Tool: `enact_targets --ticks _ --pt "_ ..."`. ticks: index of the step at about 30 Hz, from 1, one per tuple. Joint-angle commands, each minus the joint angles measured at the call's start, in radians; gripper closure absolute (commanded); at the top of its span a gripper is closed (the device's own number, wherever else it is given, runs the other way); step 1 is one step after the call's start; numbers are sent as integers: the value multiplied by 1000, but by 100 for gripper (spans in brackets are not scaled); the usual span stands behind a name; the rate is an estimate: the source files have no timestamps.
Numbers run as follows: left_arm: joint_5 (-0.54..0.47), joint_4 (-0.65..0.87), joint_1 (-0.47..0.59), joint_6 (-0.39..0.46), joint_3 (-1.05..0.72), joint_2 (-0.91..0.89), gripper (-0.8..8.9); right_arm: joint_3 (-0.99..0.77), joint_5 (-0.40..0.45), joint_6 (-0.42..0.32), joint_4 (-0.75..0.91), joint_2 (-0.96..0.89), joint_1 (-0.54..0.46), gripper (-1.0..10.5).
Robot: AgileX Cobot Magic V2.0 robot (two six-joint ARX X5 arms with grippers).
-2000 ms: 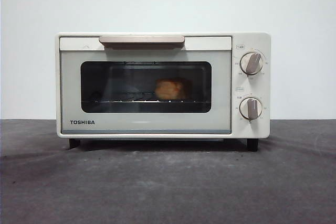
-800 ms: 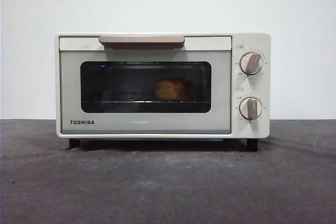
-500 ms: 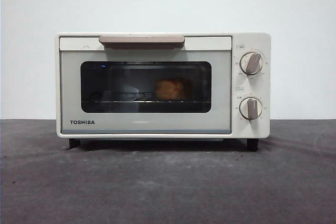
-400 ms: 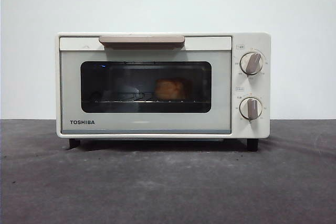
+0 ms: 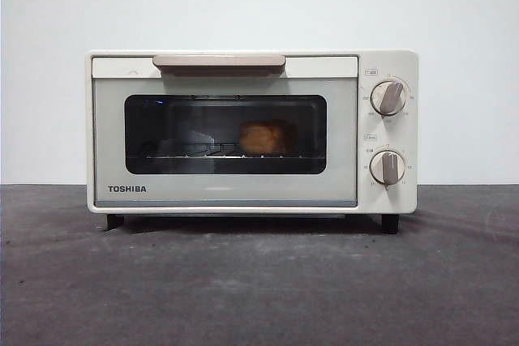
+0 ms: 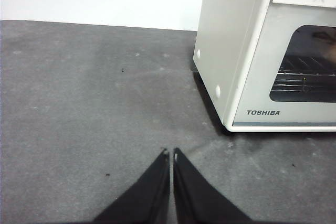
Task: The left arm flap open the oven, the right arm pick bread and place it into oven, the left arm flap close the oven
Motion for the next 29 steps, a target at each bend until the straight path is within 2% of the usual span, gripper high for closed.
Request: enact_targets --ticks 1,4,6,8,11,14,20,26,29 --pt "1 -6 0 17 -21 -2 794 9 14 -5 19 -15 -29 932" --pt "1 -6 0 17 -21 -2 793 -50 -50 -5 104 -49 -137 932" --pt "1 -6 0 17 -21 -2 794 -147 -83 -5 231 -99 -233 932" --pt "1 -6 0 17 -21 -2 794 -278 -80 -15 352 -169 -320 932" --pt "1 -6 0 17 -21 -2 794 -494 -75 -69 509 -275 -418 932" --pt "1 -6 0 17 -21 -2 794 -702 -45 -76 646 -363 -488 932" --pt "1 -6 0 17 -21 -2 794 -970 60 -76 761 -464 -541 932" --pt "1 -6 0 17 -21 -2 794 -1091 79 -84 742 -544 -566 932" --pt "1 -6 0 17 -21 -2 794 -1103 78 -84 678 -587 -573 932"
